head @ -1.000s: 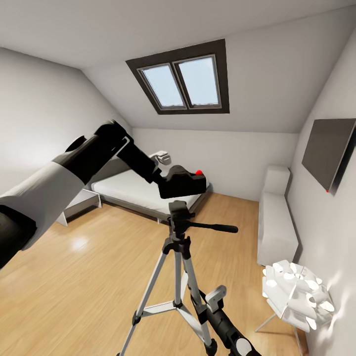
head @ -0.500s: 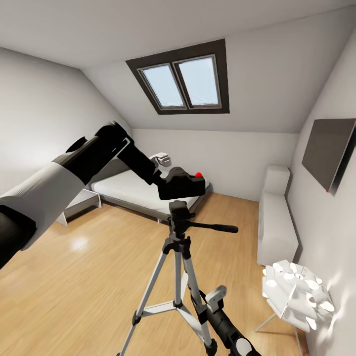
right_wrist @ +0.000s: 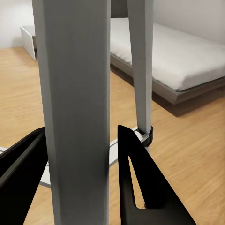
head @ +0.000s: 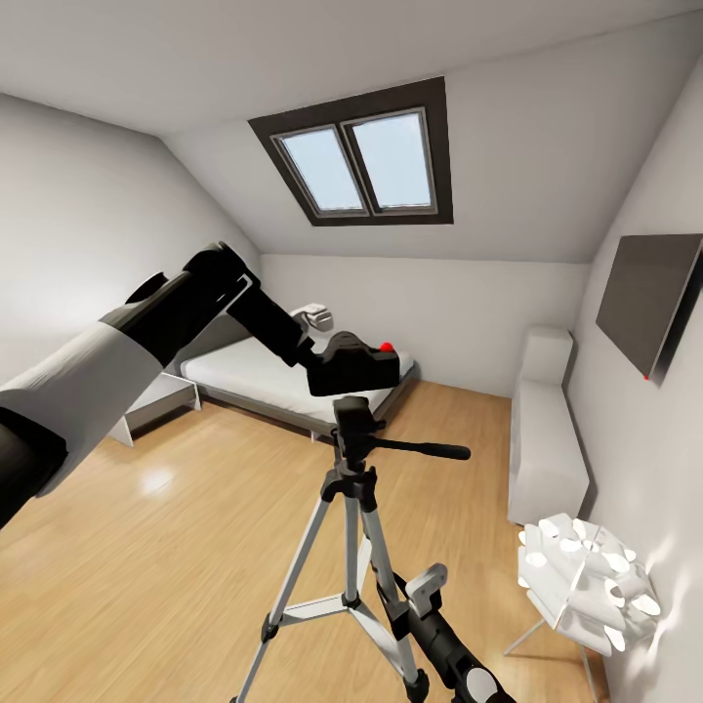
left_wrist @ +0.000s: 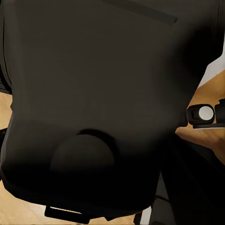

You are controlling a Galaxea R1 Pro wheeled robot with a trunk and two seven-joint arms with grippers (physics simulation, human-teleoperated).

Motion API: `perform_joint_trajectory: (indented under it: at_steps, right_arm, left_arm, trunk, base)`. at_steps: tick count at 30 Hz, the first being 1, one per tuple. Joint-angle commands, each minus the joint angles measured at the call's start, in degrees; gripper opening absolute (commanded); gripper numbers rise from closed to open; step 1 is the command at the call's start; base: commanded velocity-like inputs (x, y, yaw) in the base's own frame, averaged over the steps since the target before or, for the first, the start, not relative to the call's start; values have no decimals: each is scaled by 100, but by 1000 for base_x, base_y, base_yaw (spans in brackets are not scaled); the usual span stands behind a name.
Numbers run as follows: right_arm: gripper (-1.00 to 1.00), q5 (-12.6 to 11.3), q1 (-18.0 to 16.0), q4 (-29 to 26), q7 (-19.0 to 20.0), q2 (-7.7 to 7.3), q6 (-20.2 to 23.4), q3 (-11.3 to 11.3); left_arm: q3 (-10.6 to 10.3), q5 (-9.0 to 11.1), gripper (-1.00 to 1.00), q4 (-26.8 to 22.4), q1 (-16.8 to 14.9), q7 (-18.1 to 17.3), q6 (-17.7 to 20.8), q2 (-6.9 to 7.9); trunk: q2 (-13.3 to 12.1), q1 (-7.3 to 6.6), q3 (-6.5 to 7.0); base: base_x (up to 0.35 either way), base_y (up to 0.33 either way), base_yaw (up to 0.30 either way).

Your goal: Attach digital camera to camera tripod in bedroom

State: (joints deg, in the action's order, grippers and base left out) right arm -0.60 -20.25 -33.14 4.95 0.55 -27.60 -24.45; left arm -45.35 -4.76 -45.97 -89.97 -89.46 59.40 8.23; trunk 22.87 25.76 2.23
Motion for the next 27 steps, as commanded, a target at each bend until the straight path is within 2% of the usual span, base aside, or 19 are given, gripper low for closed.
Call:
perform_joint_trajectory:
  at_steps: [1, 14, 27]
  right_arm:
    - [-100, -98, -5, 18, 6, -3, -9, -8]
    - [-100, -98, -5, 18, 6, -3, -9, -10]
    - [-100, -98, -5, 18, 6, -3, -9, -8]
  left_arm:
    - [-9, -48, -100, -9, -3, -54, 60, 7]
    - [-22, -46, -100, -9, 149, -54, 60, 12]
    - [-22, -44, -100, -9, 164, -54, 60, 2]
  trunk:
    - [5, 2, -2]
    - [5, 2, -2]
    - [5, 2, -2]
  base:
    - [0, 0, 0]
    - [0, 0, 0]
    - [0, 0, 0]
